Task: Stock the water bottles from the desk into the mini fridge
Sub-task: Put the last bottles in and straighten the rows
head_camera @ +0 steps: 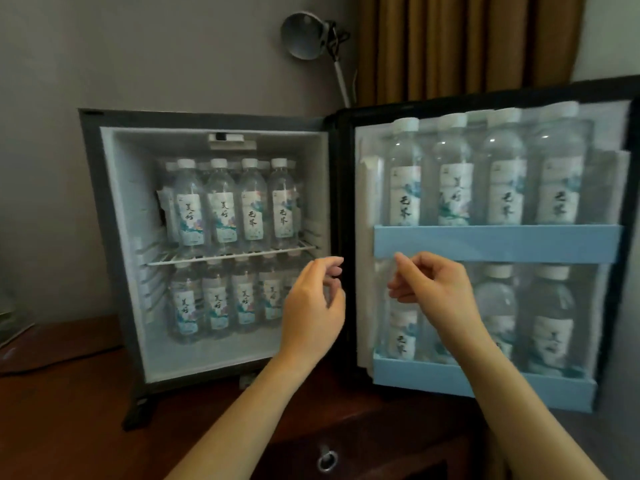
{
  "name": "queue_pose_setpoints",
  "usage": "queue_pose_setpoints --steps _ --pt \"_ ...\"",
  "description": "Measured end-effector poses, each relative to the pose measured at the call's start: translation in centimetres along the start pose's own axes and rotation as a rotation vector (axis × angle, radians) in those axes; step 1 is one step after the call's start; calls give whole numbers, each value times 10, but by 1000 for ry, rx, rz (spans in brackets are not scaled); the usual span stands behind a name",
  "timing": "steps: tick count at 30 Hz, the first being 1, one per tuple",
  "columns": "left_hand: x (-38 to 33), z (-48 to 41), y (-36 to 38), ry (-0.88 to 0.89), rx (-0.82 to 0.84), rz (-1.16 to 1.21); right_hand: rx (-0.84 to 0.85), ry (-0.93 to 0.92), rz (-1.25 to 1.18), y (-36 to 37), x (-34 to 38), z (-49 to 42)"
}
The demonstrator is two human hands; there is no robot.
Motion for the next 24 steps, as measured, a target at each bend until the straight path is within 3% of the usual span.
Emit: queue_pose_setpoints --steps 3,8,11,24 --pt "-36 5 28 78 17 88 -121 -57 45 -49 7 -5" --pt "-78 18 72 154 79 214 -551 -197 144 -136 0 -13" --pt "-90 28 89 152 115 269 -707 -220 205 -174 -11 -22" --pt "-69 35 81 87 95 191 -552 130 138 -198 -56 -101"
Point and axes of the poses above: each hand's wrist, its own z-axis away from the middle knuckle, its own y-axis out of the palm, x = y × z, the point moved 3 cm from there along -z, towards the middle knuckle, and after that the axes turned 12 degrees about -x, right-handed, at the moved point
